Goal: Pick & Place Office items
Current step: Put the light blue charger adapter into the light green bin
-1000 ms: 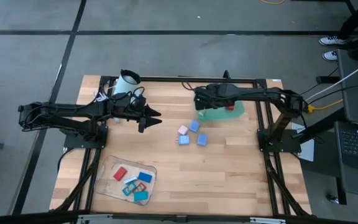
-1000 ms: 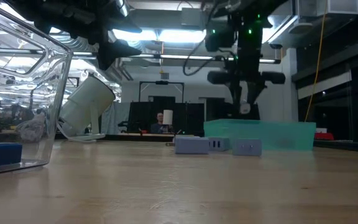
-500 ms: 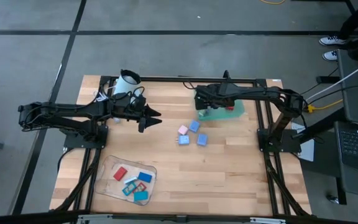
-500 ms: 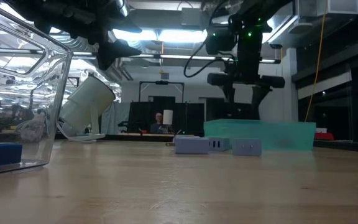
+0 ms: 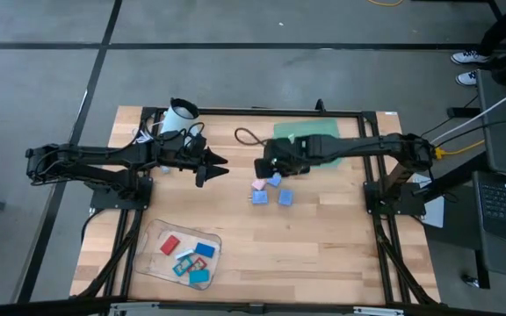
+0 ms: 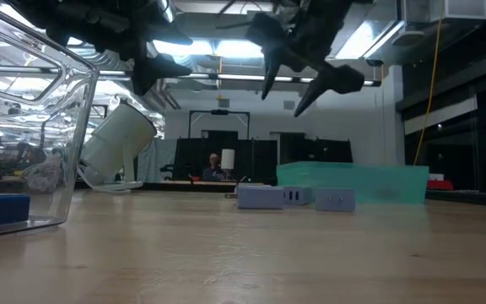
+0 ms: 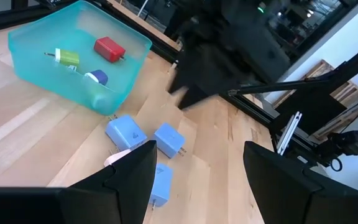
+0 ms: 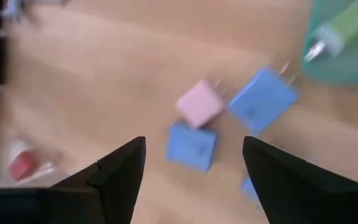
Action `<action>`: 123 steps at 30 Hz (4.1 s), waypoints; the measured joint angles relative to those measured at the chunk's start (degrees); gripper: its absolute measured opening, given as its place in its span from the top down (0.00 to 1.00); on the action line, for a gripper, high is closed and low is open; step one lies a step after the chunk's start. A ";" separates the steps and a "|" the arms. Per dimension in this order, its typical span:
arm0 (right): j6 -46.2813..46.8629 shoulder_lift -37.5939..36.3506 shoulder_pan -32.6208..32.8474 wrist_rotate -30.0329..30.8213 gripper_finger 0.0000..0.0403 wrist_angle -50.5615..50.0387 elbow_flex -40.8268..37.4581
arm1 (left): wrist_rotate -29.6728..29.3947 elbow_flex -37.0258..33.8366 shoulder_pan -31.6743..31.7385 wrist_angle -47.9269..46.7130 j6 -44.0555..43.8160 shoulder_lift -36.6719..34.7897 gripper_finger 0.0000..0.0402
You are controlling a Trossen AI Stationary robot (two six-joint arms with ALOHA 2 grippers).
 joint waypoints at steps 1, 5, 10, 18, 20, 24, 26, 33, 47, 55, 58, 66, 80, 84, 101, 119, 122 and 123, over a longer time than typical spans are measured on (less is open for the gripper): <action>1.69 0.00 1.31 -0.22 0.31 -0.15 0.00 | 0.00 0.00 0.00 0.09 0.00 -0.02 0.42; 9.30 2.02 5.93 -0.82 0.30 -0.41 -1.28 | 0.11 0.00 0.00 0.17 -0.20 0.00 0.42; 17.30 6.18 8.23 -2.66 0.30 -0.82 -4.11 | 0.17 0.00 0.00 0.14 -0.44 0.00 0.42; 18.37 9.58 7.69 -4.05 0.30 -1.50 -5.02 | 3.79 0.02 -0.02 -0.12 -1.77 -0.01 0.42; 18.28 9.73 7.54 -3.82 0.30 -1.83 -5.04 | 3.82 0.02 -0.02 -0.13 -1.92 0.00 0.42; 18.06 9.73 7.29 -3.37 0.29 -3.45 -5.04 | 3.95 0.02 -0.07 -0.26 -1.92 -0.01 0.42; 17.84 9.73 7.14 -3.40 0.27 -3.87 -5.04 | 4.30 0.02 -0.04 -0.26 -1.90 -0.01 0.42; 18.51 9.73 7.08 -2.29 0.16 -7.29 -5.04 | 4.76 0.02 -0.04 -0.26 -0.99 -0.01 0.42; 26.27 9.75 6.87 -4.02 0.18 2.70 -13.01 | 4.76 0.02 -0.04 -0.26 -0.90 -0.02 0.42; 27.88 9.67 6.89 -3.76 0.27 3.29 -15.76 | 4.76 0.02 -0.04 -0.28 -1.84 0.00 0.42; 27.94 9.64 6.89 -3.78 0.35 3.42 -15.95 | 4.76 0.02 -0.04 -0.28 -1.92 0.00 0.42; 26.99 9.42 6.92 -4.23 0.48 5.36 -15.95 | 4.74 0.02 -0.04 -0.28 -1.92 -0.02 0.42; 12.85 -0.61 8.33 13.62 0.48 18.53 -7.03 | 3.72 0.02 -0.07 -0.07 -1.91 -0.01 0.42; 10.07 -3.73 6.56 22.29 0.48 17.12 -7.14 | 3.72 0.02 -0.06 -0.07 -1.92 0.00 0.42; -9.35 -5.22 -17.70 19.93 0.48 0.94 -7.79 | 3.07 0.02 -0.05 -0.13 -1.90 -0.02 0.42; -17.53 6.03 -26.62 6.57 0.34 -0.92 -7.88 | -0.95 0.02 -0.07 -0.26 -2.99 -0.02 0.42; -18.77 5.93 -26.60 6.45 0.19 -0.66 -7.88 | -2.84 0.02 -0.07 -0.26 -3.84 -0.02 0.42; -19.13 5.76 -26.60 6.45 0.15 -0.80 -7.88 | -3.33 0.02 -0.07 -0.26 -4.15 0.00 0.42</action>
